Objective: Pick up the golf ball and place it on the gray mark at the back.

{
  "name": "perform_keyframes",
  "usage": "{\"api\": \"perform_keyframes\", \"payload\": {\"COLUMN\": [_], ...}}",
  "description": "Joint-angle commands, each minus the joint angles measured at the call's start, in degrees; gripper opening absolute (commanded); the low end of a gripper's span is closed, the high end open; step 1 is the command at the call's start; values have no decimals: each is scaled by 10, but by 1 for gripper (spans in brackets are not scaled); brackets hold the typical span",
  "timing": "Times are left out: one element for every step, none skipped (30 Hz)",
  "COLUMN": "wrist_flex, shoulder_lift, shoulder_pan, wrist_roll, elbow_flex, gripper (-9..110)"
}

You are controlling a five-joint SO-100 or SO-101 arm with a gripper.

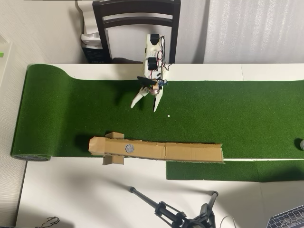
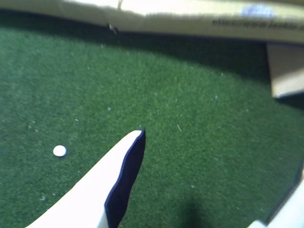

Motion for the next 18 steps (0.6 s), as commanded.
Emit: {"api": "perform_keyframes", "payload": {"wrist_flex": [-13, -11, -3, 11, 27, 42, 54, 62, 74, 85, 96, 104, 113, 126, 139, 156, 171, 187], "shoulder_lift": [58, 58, 58, 58, 58, 58, 58, 58, 58, 58, 58, 58, 58, 58, 58, 58, 58, 58], "shoulder_pan": [-6, -6, -6, -6, -6, -6, -6, -6, -7, -10, -20, -32, -39, -45, -47, -47, -53, -62], "wrist_roll": [6, 6, 6, 6, 7, 8, 10, 21, 32, 39, 42, 48, 56, 67, 76, 86, 96, 105], "elbow_flex": [41, 42, 40, 39, 39, 39, 39, 39, 40, 40, 41, 41, 41, 41, 42, 42, 42, 40], "gripper": [51, 51, 51, 51, 51, 51, 51, 51, 51, 51, 51, 50, 47, 44, 40, 36, 33, 30]}}
